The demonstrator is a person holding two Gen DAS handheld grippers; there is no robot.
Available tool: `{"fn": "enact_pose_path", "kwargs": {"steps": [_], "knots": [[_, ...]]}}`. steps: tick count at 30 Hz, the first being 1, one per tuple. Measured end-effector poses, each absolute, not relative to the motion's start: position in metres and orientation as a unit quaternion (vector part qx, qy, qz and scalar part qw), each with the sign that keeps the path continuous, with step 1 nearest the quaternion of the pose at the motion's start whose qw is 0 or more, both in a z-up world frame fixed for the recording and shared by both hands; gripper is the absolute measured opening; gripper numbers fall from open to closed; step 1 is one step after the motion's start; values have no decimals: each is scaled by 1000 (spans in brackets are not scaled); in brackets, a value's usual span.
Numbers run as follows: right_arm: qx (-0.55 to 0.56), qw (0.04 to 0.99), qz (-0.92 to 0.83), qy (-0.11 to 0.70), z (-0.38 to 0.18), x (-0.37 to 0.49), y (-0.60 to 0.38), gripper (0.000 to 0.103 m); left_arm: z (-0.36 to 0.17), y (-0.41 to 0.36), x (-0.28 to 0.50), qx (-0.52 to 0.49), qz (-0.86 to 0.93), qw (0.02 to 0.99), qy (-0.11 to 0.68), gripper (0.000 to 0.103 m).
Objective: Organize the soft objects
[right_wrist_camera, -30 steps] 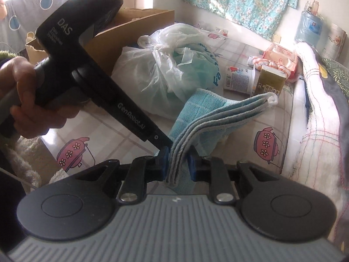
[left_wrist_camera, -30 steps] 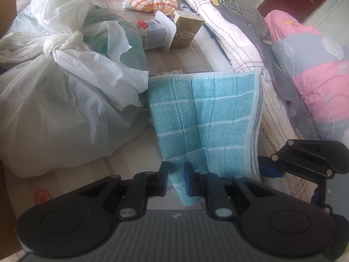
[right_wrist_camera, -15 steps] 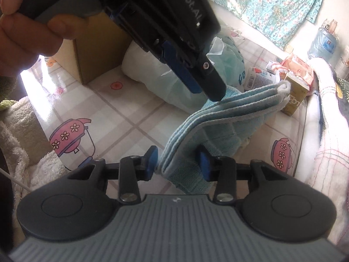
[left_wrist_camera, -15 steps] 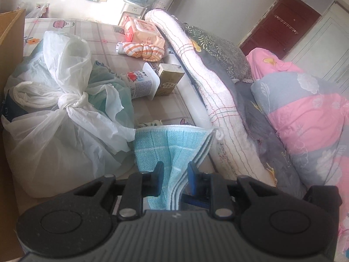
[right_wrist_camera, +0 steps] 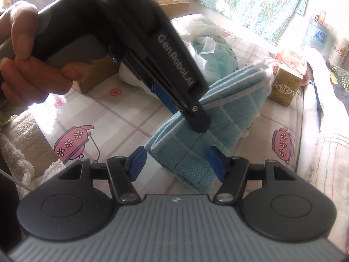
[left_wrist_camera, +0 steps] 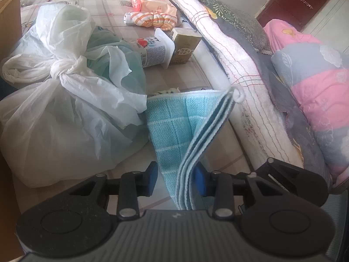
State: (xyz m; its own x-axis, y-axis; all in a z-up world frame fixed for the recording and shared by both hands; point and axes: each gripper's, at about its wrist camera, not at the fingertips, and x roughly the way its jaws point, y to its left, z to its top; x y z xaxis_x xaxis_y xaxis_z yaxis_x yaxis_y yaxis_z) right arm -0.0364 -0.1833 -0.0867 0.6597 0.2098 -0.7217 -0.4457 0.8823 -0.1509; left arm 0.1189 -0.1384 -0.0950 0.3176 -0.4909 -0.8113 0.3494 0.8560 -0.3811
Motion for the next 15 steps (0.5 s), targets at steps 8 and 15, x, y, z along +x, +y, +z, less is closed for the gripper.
{"fn": "enact_pose_path", "kwargs": {"steps": [8, 15], "knots": [[-34, 920, 145, 364, -67, -44, -250, 65, -104, -136, 126, -68, -251, 803, 536, 36], [146, 921, 129, 339, -72, -41, -303, 65, -108, -140, 128, -66, -257, 799, 540, 31]]}}
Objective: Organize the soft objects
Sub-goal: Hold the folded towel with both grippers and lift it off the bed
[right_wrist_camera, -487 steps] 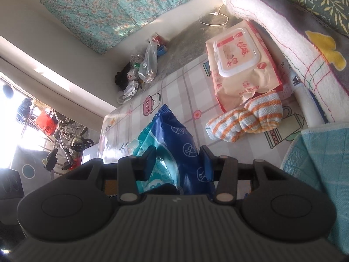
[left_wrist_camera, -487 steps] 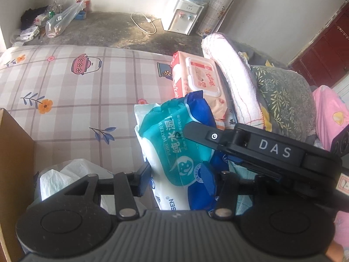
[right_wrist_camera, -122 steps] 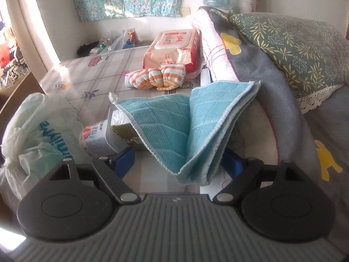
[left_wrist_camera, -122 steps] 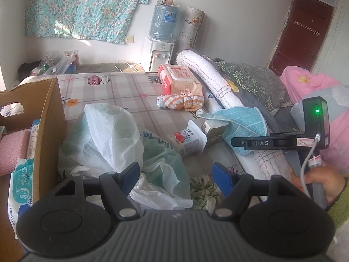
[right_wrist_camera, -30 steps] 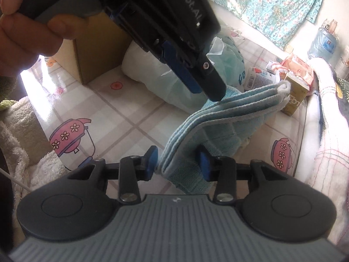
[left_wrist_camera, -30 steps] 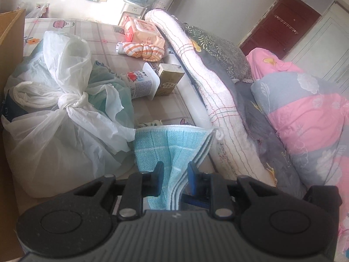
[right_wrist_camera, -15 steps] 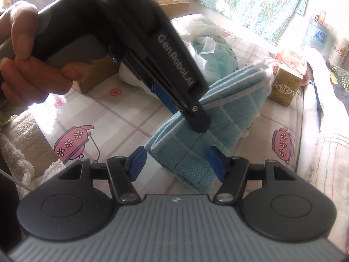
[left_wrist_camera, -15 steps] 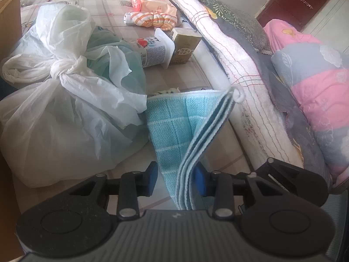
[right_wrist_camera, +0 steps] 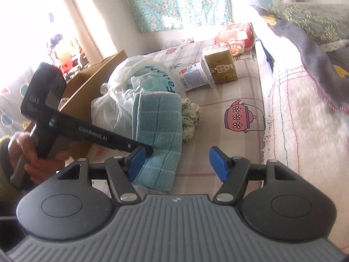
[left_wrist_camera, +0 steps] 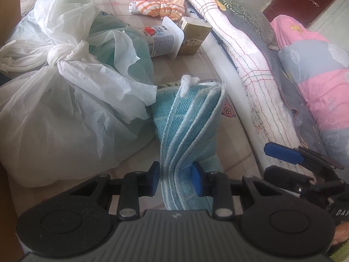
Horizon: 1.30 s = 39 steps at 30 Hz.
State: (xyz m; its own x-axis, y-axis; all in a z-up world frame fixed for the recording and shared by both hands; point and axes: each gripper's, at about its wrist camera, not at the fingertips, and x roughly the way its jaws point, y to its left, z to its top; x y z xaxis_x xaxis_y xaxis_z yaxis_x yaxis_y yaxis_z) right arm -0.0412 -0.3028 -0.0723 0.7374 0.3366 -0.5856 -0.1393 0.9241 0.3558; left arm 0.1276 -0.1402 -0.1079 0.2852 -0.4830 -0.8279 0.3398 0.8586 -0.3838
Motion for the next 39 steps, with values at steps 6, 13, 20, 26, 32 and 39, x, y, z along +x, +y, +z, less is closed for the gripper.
{"fn": "enact_pose_path", "kwargs": {"steps": [6, 13, 20, 26, 32, 39], "knots": [[272, 889, 110, 353, -102, -9, -307, 64, -110, -144, 130, -64, -261, 796, 542, 31], [362, 851, 110, 363, -131, 14, -307, 58, -114, -145, 135, -71, -265, 791, 547, 32], [378, 840, 119, 370, -141, 23, -299, 51, -116, -147, 138, -81, -264, 794, 541, 34], [413, 825, 124, 366, -146, 24, -305, 42, -116, -151, 140, -82, -268, 792, 542, 34], [433, 818, 124, 359, -149, 21, -307, 37, -114, -152, 139, -89, -278, 786, 545, 28], [440, 819, 126, 347, -137, 10, -306, 36, -100, -150, 130, -100, -296, 786, 534, 23]]}}
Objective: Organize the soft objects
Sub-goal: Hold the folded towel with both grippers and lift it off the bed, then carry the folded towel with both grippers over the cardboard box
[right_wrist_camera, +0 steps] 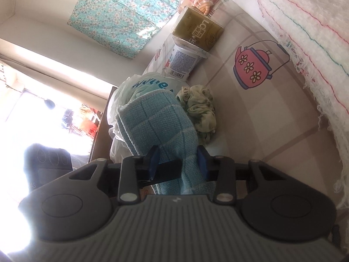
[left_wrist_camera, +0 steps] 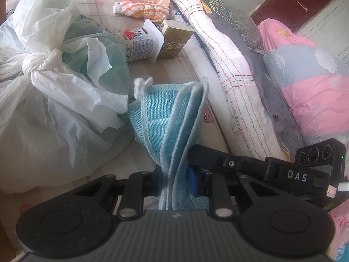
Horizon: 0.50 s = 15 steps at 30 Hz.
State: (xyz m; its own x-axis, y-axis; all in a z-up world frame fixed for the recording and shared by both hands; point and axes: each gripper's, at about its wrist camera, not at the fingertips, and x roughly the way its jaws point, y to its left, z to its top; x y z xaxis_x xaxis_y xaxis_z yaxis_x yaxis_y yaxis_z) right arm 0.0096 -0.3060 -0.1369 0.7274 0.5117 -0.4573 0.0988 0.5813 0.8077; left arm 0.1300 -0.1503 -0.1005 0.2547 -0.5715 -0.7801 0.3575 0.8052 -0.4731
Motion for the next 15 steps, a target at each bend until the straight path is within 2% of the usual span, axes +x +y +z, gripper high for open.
{"fn": "enact_pose_path", "kwargs": {"steps": [15], "knots": [[419, 850, 144, 283, -50, 8, -304, 36, -14, -145, 122, -101, -328, 829, 442, 22]]}}
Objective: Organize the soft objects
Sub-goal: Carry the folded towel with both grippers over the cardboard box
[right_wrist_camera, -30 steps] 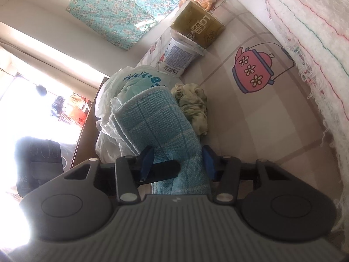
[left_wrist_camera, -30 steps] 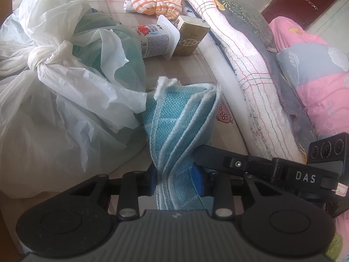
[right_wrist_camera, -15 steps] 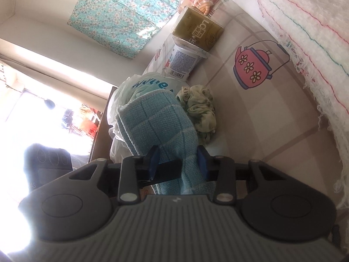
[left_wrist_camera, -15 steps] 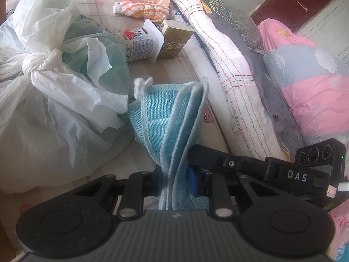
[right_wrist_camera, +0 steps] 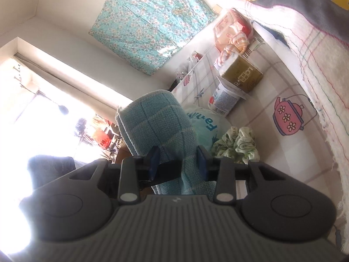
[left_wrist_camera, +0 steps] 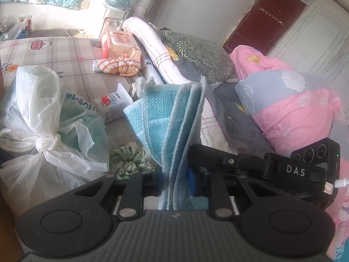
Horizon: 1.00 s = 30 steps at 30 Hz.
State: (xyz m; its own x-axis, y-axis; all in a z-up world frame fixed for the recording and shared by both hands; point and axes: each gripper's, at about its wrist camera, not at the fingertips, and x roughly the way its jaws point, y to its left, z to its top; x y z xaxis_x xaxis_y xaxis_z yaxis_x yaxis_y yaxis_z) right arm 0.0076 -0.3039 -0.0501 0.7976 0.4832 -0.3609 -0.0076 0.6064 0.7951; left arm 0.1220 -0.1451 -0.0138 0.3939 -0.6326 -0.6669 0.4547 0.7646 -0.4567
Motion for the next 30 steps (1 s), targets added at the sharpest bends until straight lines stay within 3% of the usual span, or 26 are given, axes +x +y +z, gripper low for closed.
{"fn": "enact_pose_path", "kwargs": {"steps": [7, 16, 23, 30], "knots": [[388, 863, 182, 267, -4, 32, -268, 36, 28, -102, 117, -117, -298, 860, 397, 22], [381, 821, 277, 322, 36, 100, -157, 37, 67, 32, 108, -153, -221, 881, 389, 22], [372, 769, 310, 418, 41, 157, -46, 43, 66, 134, 110, -211, -162, 872, 410, 22], [371, 731, 282, 499, 4, 201, 34, 43, 27, 197, 134, -228, -106, 851, 460, 23]]}}
